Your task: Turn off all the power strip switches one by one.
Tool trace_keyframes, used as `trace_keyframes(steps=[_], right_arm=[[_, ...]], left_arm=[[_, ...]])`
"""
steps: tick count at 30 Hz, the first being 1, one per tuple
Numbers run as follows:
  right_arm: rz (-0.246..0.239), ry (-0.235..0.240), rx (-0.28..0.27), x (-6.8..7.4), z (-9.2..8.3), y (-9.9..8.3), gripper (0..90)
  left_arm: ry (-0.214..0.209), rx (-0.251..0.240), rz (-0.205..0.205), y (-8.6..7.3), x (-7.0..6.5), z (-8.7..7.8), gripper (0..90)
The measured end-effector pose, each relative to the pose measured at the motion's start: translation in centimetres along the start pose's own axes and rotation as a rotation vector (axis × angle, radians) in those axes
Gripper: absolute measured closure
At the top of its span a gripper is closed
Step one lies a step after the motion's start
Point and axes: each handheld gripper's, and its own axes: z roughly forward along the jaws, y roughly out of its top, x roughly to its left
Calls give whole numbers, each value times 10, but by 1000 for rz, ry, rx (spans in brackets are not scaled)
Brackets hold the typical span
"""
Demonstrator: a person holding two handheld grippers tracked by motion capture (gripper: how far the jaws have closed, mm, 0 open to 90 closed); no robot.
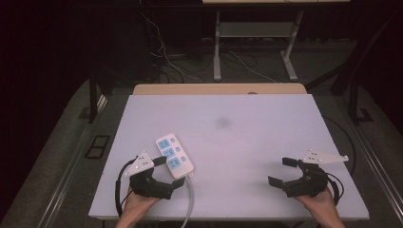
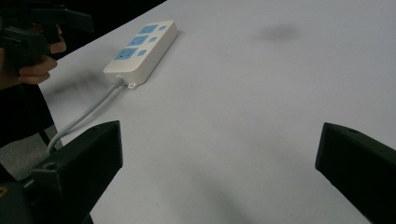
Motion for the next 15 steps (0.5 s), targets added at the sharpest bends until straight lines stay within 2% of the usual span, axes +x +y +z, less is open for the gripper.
trace_keyframes(steps=[15], right_arm=[[-2,-2,2,-1,0,-1,5]], left_arm=[[-2,2,1,0,0,0,0]])
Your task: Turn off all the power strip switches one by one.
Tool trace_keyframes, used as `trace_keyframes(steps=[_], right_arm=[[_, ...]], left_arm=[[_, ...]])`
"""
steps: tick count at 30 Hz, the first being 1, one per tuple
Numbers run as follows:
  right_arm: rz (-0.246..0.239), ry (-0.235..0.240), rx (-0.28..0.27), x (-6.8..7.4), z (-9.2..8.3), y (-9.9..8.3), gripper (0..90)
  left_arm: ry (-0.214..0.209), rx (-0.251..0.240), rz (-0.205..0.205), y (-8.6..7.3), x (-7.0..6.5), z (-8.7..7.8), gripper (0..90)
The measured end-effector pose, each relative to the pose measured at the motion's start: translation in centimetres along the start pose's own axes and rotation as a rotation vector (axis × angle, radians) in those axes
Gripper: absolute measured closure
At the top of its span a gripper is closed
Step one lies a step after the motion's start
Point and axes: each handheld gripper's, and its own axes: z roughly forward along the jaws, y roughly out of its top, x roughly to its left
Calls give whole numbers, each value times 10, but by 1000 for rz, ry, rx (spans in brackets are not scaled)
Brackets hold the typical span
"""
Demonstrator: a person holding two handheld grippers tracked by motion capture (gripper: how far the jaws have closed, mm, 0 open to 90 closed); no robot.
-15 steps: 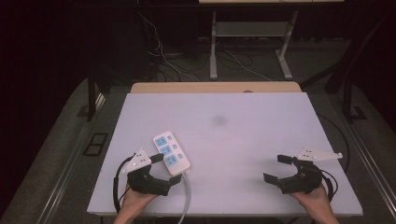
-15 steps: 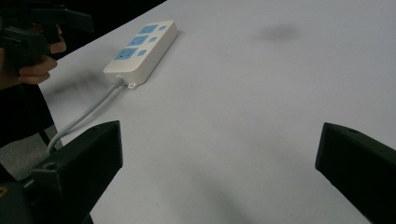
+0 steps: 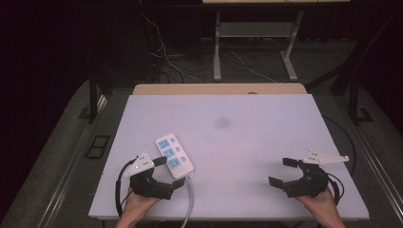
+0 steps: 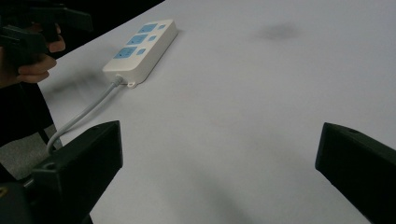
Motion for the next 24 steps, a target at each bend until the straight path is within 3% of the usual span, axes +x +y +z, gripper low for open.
trace_keyframes(steps=[24], right_arm=[[-8,-25,4,-2,-3,-1,5]], left_arm=[[4,8,-3,9,3,-7,0]])
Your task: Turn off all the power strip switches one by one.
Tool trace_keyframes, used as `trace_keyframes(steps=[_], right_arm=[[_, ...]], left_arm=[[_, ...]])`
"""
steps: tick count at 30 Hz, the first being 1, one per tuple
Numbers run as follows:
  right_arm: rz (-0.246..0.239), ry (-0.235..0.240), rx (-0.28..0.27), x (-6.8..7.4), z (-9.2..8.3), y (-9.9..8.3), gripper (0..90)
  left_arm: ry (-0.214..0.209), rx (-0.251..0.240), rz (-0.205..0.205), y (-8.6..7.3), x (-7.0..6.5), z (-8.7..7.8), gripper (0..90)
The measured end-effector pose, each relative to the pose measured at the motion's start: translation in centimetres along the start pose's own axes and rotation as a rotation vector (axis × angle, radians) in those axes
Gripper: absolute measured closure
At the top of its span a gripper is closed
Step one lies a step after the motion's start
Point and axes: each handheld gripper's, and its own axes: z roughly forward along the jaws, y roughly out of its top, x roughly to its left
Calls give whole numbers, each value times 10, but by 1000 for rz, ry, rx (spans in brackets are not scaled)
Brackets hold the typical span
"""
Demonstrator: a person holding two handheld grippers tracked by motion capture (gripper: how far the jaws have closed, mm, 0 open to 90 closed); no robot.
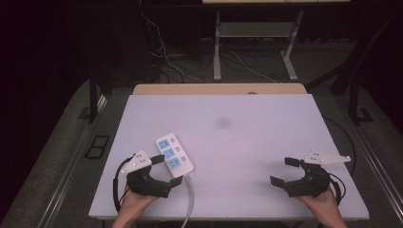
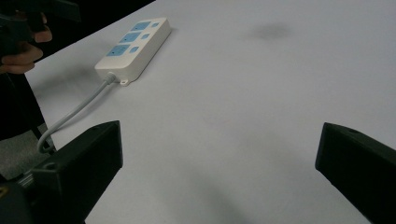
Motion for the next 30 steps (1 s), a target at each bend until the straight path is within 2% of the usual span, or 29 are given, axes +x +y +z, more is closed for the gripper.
trace_keyframes(steps=[23,30], right_arm=[[-4,-6,10,0,1,-1,5],[-3,-6,12,0,2,-1,5]], left_arm=[[-10,106,27,16,7,7,0],[-10,156,43,25,12,9,0]])
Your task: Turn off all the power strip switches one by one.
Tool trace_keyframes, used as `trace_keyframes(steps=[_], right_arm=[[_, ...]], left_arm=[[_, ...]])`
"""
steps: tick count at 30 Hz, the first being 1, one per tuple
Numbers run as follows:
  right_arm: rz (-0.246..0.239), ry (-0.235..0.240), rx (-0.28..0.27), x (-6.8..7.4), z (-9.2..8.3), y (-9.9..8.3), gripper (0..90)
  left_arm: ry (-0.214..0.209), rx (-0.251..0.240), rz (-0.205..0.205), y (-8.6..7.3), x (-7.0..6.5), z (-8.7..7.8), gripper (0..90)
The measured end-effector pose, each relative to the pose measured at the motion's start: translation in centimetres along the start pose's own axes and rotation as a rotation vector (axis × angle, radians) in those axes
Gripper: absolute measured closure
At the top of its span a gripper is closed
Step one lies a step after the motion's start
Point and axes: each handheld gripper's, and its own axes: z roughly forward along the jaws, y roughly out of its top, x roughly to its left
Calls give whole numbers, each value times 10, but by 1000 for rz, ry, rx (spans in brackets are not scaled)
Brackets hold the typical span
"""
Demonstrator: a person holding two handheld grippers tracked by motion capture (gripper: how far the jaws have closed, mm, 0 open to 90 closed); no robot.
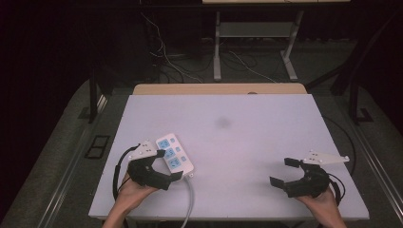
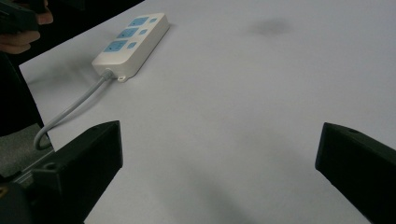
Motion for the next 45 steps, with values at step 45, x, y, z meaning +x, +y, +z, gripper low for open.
trace_keyframes(steps=[45], right_arm=[[-2,2,5,0,0,-1,5]], left_arm=[[-25,186,50,40,22,36,2]])
